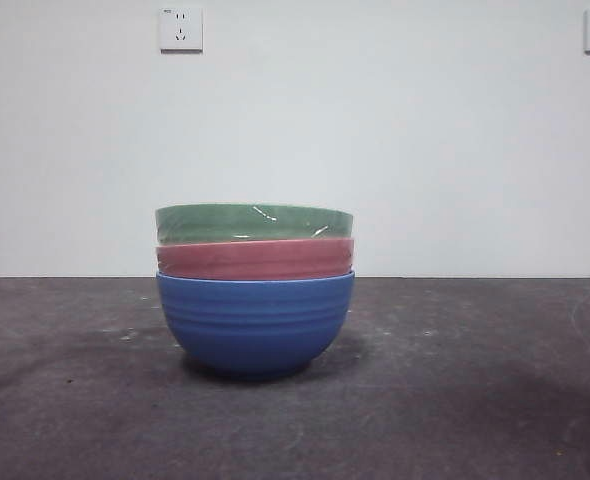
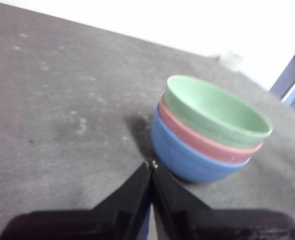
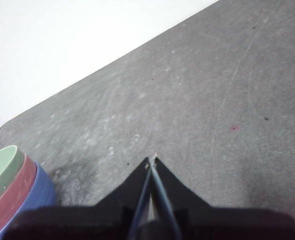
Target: Pick up the green bowl on the top,put the green bowl on the left,pick up the red bowl in the middle,put the red bowl on the right
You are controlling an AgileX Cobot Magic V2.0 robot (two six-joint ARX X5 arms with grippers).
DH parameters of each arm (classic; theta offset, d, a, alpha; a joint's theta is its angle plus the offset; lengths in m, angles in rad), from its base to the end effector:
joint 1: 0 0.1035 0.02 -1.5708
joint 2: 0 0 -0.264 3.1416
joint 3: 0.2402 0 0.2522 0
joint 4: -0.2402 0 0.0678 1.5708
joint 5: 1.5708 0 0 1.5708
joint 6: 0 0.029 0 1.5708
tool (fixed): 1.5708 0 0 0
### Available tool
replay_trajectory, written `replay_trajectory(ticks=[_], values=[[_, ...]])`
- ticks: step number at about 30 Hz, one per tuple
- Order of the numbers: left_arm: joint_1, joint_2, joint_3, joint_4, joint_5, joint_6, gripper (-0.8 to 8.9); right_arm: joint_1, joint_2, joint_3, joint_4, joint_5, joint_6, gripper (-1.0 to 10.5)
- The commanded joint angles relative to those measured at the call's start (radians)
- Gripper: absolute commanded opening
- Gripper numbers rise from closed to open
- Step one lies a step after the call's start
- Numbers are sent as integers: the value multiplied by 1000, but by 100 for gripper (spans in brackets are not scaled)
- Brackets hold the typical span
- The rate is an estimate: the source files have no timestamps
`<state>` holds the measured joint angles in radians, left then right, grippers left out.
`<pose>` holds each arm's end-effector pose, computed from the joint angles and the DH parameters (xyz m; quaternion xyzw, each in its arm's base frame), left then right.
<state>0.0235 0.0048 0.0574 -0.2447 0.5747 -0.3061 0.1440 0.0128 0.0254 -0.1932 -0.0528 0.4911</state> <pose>0.0883 -0.0137 0.1600 -0.1739 0.1319 -0.2537 0.9423 0.0942 0.0152 0.1526 0.2369 0.1112 0.0730 0.9624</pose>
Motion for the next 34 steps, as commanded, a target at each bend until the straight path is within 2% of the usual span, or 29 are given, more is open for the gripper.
replay_trajectory(ticks=[1,6,12,15,19,24,28,34], values=[[3,-2,-12,46,7,-116,-3,1,0,-7,2,-3,13,0],[3,-1,16,87,-3,-198,-6,1,7,35,-12,-27,14,-5],[3,53,130,-27,-53,-189,-6,1,77,164,-109,-27,11,-9],[3,118,188,-25,-52,-171,-6,1,139,244,-154,-30,-13,-9],[3,217,266,-26,-46,-124,-7,1,241,348,-185,-81,-94,-9],[2,357,377,-27,-14,-13,-8,1,388,476,-199,-194,-200,-7],[1,481,465,-43,85,66,-8,1,497,563,-209,-308,-300,-2],[-11,663,575,-103,285,129,-8,1,654,688,-294,-454,-448,1]])
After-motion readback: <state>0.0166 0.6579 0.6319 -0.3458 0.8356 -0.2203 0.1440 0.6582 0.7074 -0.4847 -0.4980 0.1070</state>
